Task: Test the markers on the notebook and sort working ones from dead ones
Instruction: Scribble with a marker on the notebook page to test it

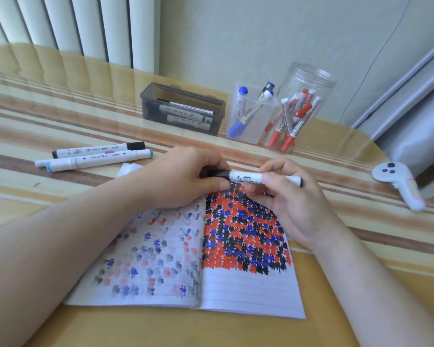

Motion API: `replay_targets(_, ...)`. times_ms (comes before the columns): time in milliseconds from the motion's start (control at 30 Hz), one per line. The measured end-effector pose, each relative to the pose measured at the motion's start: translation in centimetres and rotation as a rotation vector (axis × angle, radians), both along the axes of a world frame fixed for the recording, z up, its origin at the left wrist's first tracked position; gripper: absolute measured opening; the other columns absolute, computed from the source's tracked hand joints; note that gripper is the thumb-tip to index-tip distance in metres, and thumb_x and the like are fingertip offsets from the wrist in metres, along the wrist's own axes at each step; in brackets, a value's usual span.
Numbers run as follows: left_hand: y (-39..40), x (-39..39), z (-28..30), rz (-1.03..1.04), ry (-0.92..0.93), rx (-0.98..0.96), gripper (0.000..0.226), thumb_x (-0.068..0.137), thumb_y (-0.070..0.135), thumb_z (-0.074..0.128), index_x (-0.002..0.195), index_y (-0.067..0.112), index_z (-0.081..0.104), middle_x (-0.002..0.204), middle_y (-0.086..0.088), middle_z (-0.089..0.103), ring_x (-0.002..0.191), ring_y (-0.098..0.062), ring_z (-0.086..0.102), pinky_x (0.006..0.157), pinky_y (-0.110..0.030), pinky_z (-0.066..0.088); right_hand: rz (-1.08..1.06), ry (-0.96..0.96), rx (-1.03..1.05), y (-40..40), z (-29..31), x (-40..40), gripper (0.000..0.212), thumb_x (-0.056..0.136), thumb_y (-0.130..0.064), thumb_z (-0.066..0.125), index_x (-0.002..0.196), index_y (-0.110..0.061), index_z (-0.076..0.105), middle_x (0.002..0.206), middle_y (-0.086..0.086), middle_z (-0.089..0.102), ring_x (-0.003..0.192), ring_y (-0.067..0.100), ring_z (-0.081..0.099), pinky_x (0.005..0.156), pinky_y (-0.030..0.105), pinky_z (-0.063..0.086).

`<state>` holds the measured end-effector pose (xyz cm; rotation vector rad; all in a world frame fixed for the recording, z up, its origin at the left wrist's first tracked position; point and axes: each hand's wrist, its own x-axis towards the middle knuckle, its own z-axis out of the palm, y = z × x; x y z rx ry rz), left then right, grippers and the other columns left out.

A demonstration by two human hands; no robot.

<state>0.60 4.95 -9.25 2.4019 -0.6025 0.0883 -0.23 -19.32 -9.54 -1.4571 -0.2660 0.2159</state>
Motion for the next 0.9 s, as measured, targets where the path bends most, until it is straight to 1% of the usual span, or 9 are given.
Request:
replay_targets(67, 0.2, -0.1, 0.4, -0.036, 0.034, -0.022, 0.019, 0.096, 0.048, 0.064, 0.111, 0.038, 0.07, 0.092, 0.018, 0.071, 0.087, 0.0, 0.062, 0.079, -0.03, 0.052, -0.039, -0.193, -0.299, -0.5, 0.1, -0.3, 0.012, 0.088, -0.021, 0.078, 0.093, -0.032, 0.077, 0.093, 0.004, 0.078, 0.085, 0.021, 0.073, 0.083, 0.044, 0.06)
replay_targets(133, 0.1, -0.3, 0.6, -0.086, 0.061, -0.044, 0.02, 0.098, 0.049, 0.059, 0.113, 0.04, 0.069, 0.092, 0.022, 0.07, 0.088, 0.002, 0.063, 0.076, -0.022, 0.049, -0.106, -0.473, -0.694, -1.0, 0.0, -0.6, 0.019, 0.087, -0.029, 0.08, 0.096, -0.045, 0.075, 0.089, -0.01, 0.076, 0.078, 0.013, 0.068, 0.071, 0.033, 0.057)
replay_targets(167, -0.1, -0.5, 0.6, -0.104, 0.057, -0.045, 0.019, 0.099, 0.048, 0.057, 0.112, 0.039, 0.068, 0.087, 0.025, 0.067, 0.084, 0.003, 0.061, 0.069, -0.016, 0.044, -0.117, -0.598, -0.78, -0.9, -0.1, -0.8, 0.017, 0.089, -0.031, 0.079, 0.099, -0.043, 0.073, 0.083, -0.011, 0.072, 0.074, 0.013, 0.065, 0.064, 0.028, 0.051)
replay_targets(300, -1.0, -1.2, 1.1, -0.121, -0.045, -0.062, 0.011, 0.1, 0.044, 0.057, 0.105, 0.034, 0.057, 0.072, 0.013, 0.058, 0.074, -0.002, 0.055, 0.059, -0.017, 0.035, -0.148, -0.875, -0.762, 0.7, -0.5, -1.3, 0.017, 0.096, -0.031, 0.072, 0.101, -0.015, 0.069, 0.076, -0.01, 0.061, 0.065, 0.011, 0.056, 0.054, 0.03, 0.042)
replay_targets(467, -1.2, -1.5, 2.2, -0.162, -0.08, -0.018, 0.015, 0.097, 0.041, 0.06, 0.106, 0.029, 0.054, 0.076, 0.015, 0.055, 0.076, 0.0, 0.052, 0.061, -0.015, 0.036, -0.156, -0.81, -0.677, 0.7, -0.7, -1.6, 0.019, 0.096, -0.034, 0.07, 0.097, -0.015, 0.067, 0.071, -0.004, 0.06, 0.06, 0.016, 0.054, 0.051, 0.037, 0.041)
replay_targets(633, -1.6, -1.6, 1.4, -0.177, -0.067, 0.043, 0.019, 0.096, 0.043, 0.064, 0.102, 0.027, 0.055, 0.077, 0.015, 0.057, 0.076, 0.0, 0.053, 0.061, -0.015, 0.036, -0.031, -0.55, -0.634, 0.1, -0.5, -2.0, 0.013, 0.093, -0.037, 0.073, 0.09, -0.028, 0.064, 0.066, -0.01, 0.06, 0.057, 0.012, 0.051, 0.054, 0.034, 0.041)
replay_targets(700, -2.1, -1.7, 0.2, -0.155, -0.051, 0.036, 0.021, 0.095, 0.043, 0.066, 0.103, 0.028, 0.054, 0.077, 0.013, 0.06, 0.074, 0.0, 0.054, 0.061, -0.018, 0.036, -0.001, -0.505, -0.687, -0.6, -0.6, -1.6, 0.012, 0.093, -0.032, 0.075, 0.089, -0.028, 0.065, 0.07, -0.01, 0.068, 0.062, 0.012, 0.059, 0.06, 0.035, 0.047)
replay_targets(800, -2.6, -1.9, -0.6, -0.129, -0.073, 0.025, 0.028, 0.092, 0.04, 0.072, 0.112, 0.031, 0.055, 0.076, 0.014, 0.061, 0.075, 0.003, 0.057, 0.061, -0.017, 0.035, -0.06, -0.485, -0.723, -1.1, -0.7, -1.2, 0.012, 0.089, -0.04, 0.078, 0.089, -0.032, 0.068, 0.076, -0.001, 0.071, 0.072, 0.022, 0.065, 0.068, 0.046, 0.053)
replay_targets(900, -2.3, -1.7, -0.4, -0.088, 0.031, -0.115, 0.035, 0.088, 0.033, 0.079, 0.116, 0.035, 0.059, 0.088, 0.017, 0.068, 0.083, 0.007, 0.064, 0.073, -0.01, 0.047, -0.164, -0.466, -0.683, -0.9, -0.9, -1.3, 0.008, 0.089, -0.04, 0.077, 0.089, -0.033, 0.072, 0.075, 0.0, 0.07, 0.073, 0.023, 0.064, 0.069, 0.049, 0.053)
